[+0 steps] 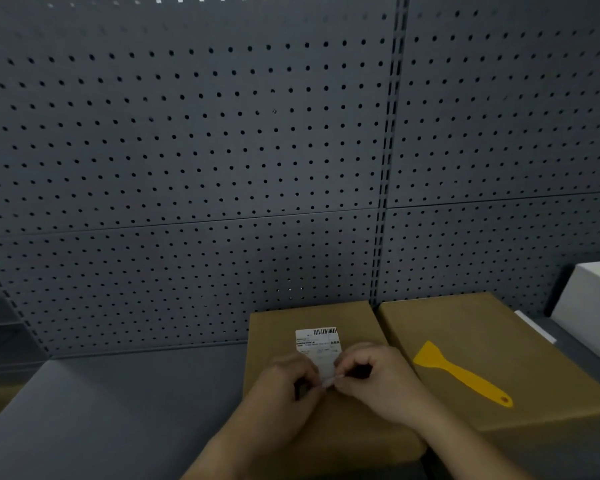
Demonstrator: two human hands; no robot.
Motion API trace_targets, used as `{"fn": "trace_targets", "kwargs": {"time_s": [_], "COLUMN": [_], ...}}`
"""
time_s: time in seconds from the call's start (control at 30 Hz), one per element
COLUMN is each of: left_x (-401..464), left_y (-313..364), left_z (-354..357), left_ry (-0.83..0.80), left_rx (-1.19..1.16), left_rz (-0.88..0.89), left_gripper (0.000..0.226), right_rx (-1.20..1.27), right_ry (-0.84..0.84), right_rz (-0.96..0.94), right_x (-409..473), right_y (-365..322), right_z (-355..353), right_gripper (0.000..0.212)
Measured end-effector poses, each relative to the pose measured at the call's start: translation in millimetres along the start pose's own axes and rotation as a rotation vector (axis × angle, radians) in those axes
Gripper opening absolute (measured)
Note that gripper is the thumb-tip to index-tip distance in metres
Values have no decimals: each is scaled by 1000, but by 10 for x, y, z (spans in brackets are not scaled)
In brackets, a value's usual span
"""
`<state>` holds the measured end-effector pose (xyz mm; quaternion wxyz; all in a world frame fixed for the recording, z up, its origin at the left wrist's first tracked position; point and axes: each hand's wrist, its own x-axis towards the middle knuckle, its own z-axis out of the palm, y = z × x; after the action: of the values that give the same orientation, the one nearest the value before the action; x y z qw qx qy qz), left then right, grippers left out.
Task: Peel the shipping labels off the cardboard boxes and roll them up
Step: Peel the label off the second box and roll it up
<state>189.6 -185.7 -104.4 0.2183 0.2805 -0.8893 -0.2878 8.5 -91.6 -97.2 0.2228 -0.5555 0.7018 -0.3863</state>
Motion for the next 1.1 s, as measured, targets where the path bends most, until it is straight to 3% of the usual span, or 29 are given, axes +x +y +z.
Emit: {"fn": "trace_targets", "kwargs": {"time_s": [0.1,0.2,0.33,0.53,0.77,1.1], "left_x": [5,9,-1,-33,-2,4], "left_y": [-3,0,22,-11,-34,-16], "left_z": [22,32,25,-11,15,4], "left_ry": [-3,-4,4,10,67,80], "left_rx": [30,44,17,-51,25,-11], "left_rz": [20,31,13,-129,-92,-107], "left_gripper": [15,15,19,12,11,16], "right_rx": [-50,-109,-45,55,119,-85], "right_ry": [-82,-137,-96,-76,-66,-168], "right_rz": [-18,-36,-55,4,32,-59], "right_x": [58,132,115,101,109,177], "right_y": [-36,-81,-33,3,57,20], "right_z": [-45,-46,-18,-41,-37,-85], "right_gripper": [5,9,15,6,5,5]}}
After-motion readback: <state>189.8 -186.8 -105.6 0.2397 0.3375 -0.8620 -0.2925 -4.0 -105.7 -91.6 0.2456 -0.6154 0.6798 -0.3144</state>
